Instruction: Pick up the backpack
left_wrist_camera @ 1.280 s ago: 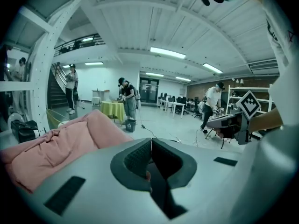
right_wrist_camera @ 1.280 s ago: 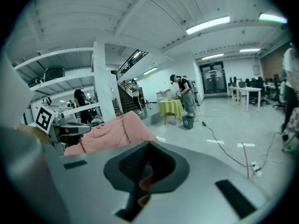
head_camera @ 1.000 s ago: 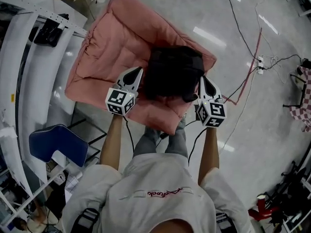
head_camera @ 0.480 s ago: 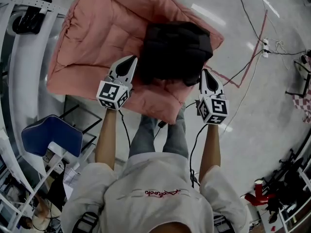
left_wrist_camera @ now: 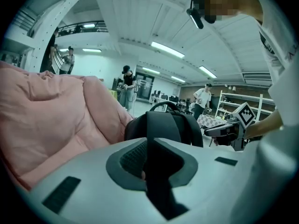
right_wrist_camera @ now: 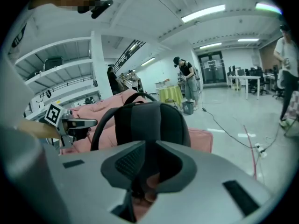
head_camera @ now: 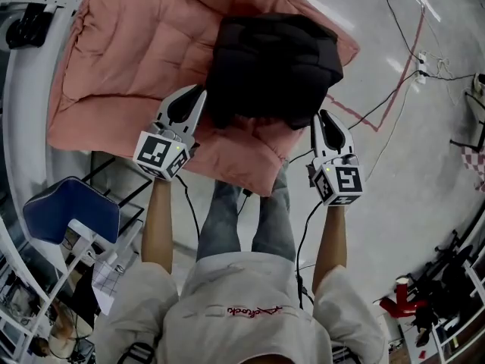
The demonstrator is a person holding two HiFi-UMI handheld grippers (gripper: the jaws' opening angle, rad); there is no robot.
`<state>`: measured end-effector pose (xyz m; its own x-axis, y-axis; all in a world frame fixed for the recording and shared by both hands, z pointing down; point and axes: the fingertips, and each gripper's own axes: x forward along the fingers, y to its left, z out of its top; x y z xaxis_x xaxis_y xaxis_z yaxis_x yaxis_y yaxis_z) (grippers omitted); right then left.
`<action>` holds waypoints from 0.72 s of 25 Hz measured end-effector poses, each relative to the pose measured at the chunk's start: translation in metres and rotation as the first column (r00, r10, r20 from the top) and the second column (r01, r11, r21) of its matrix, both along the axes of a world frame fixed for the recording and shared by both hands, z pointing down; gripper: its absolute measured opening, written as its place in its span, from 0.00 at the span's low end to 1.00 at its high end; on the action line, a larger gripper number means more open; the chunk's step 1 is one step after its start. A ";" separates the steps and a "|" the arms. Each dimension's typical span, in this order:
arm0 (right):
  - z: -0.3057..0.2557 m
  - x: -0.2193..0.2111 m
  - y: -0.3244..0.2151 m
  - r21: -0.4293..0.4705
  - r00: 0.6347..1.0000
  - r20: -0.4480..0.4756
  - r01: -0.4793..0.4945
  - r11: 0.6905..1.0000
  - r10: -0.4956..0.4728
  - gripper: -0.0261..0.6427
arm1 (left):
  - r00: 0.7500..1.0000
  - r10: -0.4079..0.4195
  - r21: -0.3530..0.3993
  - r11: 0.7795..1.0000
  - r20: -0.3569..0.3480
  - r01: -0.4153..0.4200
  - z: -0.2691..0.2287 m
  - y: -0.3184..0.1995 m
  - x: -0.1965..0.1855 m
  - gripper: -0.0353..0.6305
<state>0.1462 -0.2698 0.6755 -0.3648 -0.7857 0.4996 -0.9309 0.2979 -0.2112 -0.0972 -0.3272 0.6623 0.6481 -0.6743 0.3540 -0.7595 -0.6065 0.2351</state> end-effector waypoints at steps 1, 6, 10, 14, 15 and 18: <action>0.003 -0.002 -0.001 0.007 1.000 0.004 0.021 1.000 -0.021 0.18 | 1.000 0.008 0.000 1.000 -0.005 -0.008 0.002 0.000 0.000 0.11; 0.022 -0.005 -0.006 0.015 0.996 -0.002 0.084 0.996 -0.084 0.40 | 0.997 0.077 -0.004 0.997 -0.019 -0.077 0.013 0.002 0.007 0.45; 0.029 -0.007 -0.014 0.012 0.992 -0.010 0.129 0.992 -0.129 0.45 | 0.987 0.164 0.006 0.987 0.003 -0.164 0.014 -0.001 0.015 0.54; 0.030 -0.007 -0.023 0.027 0.990 -0.014 0.144 0.989 -0.144 0.46 | 0.970 0.242 -0.012 0.970 0.008 -0.242 0.020 -0.009 0.030 0.56; 0.032 -0.009 -0.025 0.027 0.989 -0.014 0.150 0.988 -0.150 0.46 | 0.965 0.264 -0.019 0.964 0.004 -0.263 0.023 -0.010 0.034 0.56; 0.040 -0.017 -0.028 0.014 0.982 -0.022 0.190 0.982 -0.190 0.46 | 0.947 0.319 -0.039 0.947 -0.020 -0.320 0.030 -0.009 0.045 0.56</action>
<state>0.1291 -0.2975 0.7160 -0.4976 -0.7111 0.4967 -0.8614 0.4726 -0.1863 -0.0526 -0.3358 0.6923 0.8321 -0.4159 0.3668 -0.5239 -0.8065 0.2741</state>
